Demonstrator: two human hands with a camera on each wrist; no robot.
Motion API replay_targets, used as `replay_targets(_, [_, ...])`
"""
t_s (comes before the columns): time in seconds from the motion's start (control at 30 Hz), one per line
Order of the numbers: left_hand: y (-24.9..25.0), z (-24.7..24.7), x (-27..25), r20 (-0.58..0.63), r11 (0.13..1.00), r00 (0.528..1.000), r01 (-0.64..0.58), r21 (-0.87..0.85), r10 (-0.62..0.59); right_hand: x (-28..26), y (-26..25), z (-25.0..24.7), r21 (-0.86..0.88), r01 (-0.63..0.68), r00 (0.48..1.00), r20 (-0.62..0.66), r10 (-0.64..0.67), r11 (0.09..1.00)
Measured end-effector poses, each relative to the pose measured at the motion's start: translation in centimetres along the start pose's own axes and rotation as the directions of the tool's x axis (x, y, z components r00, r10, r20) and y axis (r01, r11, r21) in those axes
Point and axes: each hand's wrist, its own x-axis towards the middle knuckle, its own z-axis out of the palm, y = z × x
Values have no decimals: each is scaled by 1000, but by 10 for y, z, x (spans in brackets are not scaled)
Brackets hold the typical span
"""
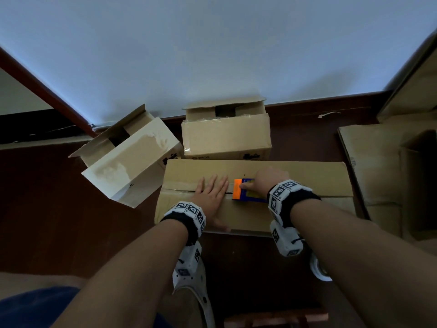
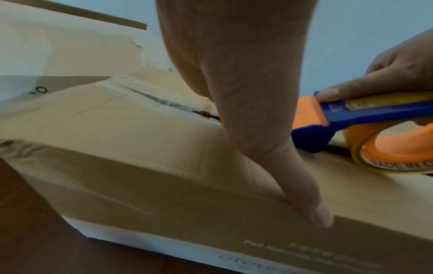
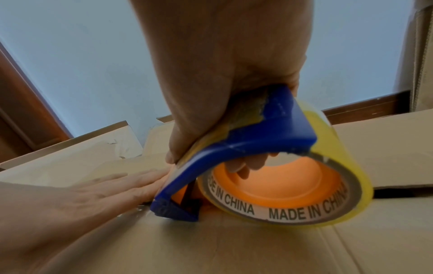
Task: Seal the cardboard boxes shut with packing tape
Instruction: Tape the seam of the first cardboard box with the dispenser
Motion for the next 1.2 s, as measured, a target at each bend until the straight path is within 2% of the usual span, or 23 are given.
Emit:
replay_targets(0.27, [-40, 6, -20, 43, 998, 998, 52, 28, -53, 3, -47, -4, -45, 53, 998, 18, -52, 998])
replay_targets(0.4, [-64, 12, -34, 58, 998, 996, 63, 19, -64, 5, -73, -9, -44, 138, 989, 51, -136, 989])
replay_targets(0.53, [-80, 16, -42, 63, 996, 994, 87, 33, -89, 11, -84, -11, 34, 234, 967, 91, -237, 972])
replay_targets(0.63, [-80, 12, -43, 67, 994, 992, 103, 39, -105, 13, -87, -12, 0, 239, 964, 123, -237, 971])
replay_targets(0.83, [-65, 5, -42, 55, 983, 988, 135, 128, -143, 21, -91, -7, -17, 203, 975, 97, -201, 979])
replay_targets(1.0, [-58, 6, -38, 24, 986, 988, 148, 74, -150, 22, -89, -8, -32, 208, 974, 94, -205, 978])
replay_targets(1.2, [-58, 2, -36, 78, 988, 986, 152, -35, -149, 18, -91, -9, -33, 224, 971, 93, -220, 974])
